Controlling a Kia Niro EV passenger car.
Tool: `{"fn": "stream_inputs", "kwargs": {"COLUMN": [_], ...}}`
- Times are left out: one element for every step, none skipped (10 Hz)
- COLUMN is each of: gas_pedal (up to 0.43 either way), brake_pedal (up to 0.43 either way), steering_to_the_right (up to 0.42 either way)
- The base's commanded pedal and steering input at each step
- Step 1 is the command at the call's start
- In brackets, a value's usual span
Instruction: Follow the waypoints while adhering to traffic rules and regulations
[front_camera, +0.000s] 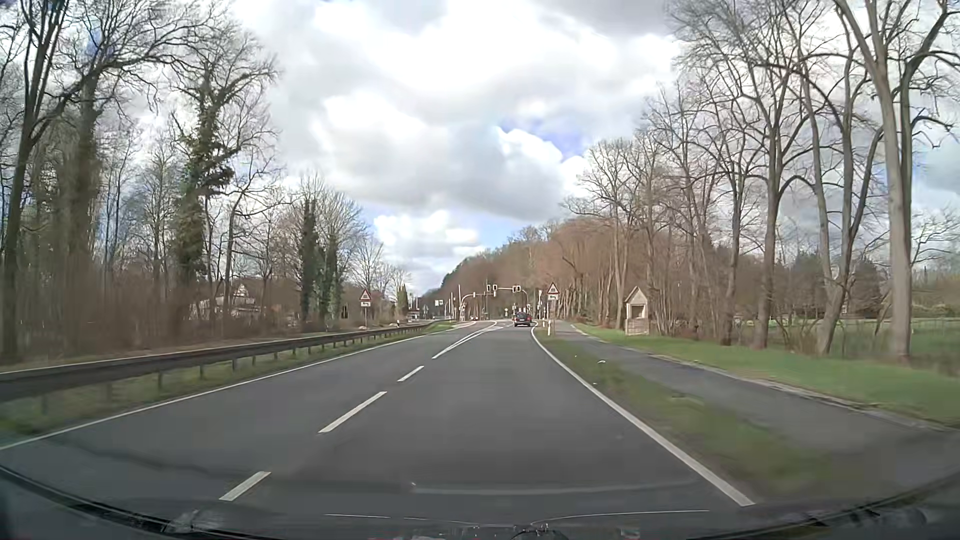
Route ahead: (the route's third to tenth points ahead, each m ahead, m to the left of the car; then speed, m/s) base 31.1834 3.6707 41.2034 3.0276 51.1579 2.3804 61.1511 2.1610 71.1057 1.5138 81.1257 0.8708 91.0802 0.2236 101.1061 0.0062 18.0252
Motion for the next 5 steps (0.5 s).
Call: {"fn": "stream_inputs", "kwargs": {"gas_pedal": [0.000, 0.000, 0.000, 0.000, 0.000], "brake_pedal": [0.000, 0.000, 0.000, 0.012, 0.079], "steering_to_the_right": [0.003, 0.004, 0.004, 0.004, 0.005]}}
